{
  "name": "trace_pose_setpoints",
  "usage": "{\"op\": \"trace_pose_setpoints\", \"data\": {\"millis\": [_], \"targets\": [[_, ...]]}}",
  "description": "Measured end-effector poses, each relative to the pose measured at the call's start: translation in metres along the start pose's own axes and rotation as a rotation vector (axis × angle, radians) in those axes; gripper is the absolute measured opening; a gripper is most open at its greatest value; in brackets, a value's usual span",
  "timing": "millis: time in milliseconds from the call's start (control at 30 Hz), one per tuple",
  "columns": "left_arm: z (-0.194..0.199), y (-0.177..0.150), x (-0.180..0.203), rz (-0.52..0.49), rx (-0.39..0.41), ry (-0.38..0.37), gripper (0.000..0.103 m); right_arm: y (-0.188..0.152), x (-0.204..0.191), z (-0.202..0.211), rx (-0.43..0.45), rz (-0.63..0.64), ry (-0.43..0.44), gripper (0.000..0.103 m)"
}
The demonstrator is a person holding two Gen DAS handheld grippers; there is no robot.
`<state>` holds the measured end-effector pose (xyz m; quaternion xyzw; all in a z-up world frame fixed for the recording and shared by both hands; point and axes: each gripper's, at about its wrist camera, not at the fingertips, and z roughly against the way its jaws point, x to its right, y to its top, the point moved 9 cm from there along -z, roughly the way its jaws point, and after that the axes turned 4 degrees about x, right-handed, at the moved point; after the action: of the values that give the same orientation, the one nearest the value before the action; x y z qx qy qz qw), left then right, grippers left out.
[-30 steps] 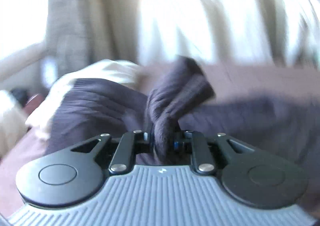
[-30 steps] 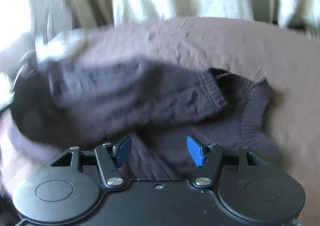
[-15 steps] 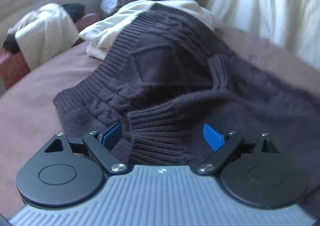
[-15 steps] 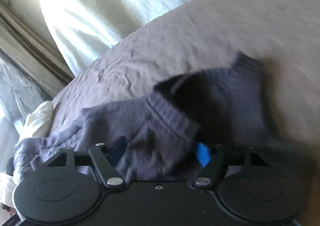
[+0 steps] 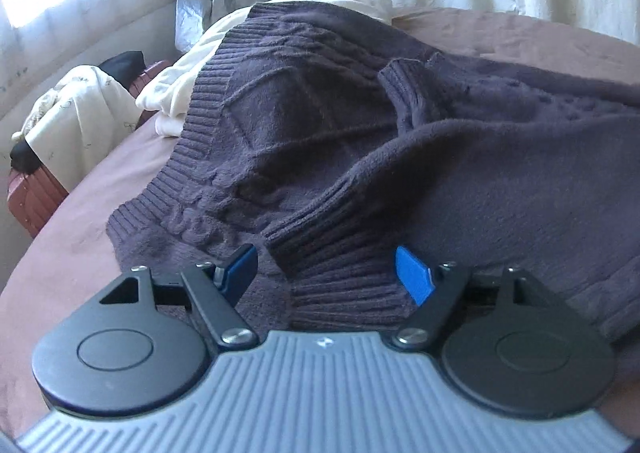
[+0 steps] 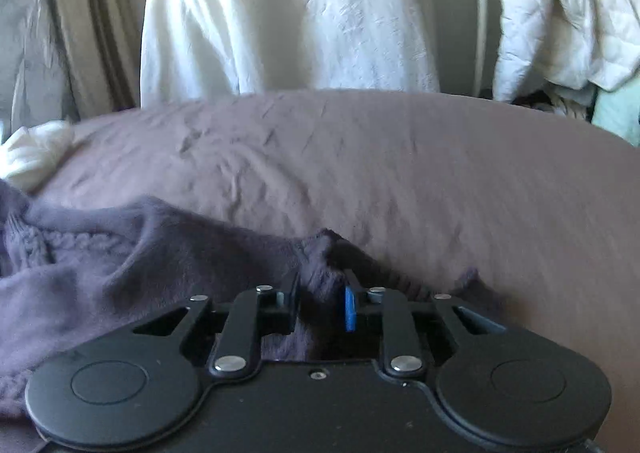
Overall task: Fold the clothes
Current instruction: 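Grasp the ribbed cuff with the left gripper while the right gripper grasps the sweater edge, then open both grippers and release the sweater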
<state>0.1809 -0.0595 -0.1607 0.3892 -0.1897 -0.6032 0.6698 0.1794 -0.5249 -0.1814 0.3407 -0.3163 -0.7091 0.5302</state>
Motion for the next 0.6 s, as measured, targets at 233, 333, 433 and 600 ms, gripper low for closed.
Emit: {"op": "trace_pose_setpoints", "data": {"millis": [233, 333, 433, 600], "targets": [[0.067, 0.03, 0.045, -0.073, 0.156, -0.138, 0.079, -0.016, 0.029, 0.058, 0.027, -0.331, 0.174, 0.067], [0.09, 0.045, 0.105, -0.042, -0.037, -0.472, 0.079, -0.034, 0.053, 0.082, 0.03, -0.436, 0.224, 0.069], [0.112, 0.059, 0.174, -0.123, -0.15, -0.683, 0.081, -0.044, 0.078, 0.103, 0.02, -0.503, 0.217, 0.073], [0.109, 0.041, 0.233, -0.261, -0.061, -0.605, 0.083, -0.081, 0.094, 0.135, -0.033, -0.573, 0.241, 0.084]]}}
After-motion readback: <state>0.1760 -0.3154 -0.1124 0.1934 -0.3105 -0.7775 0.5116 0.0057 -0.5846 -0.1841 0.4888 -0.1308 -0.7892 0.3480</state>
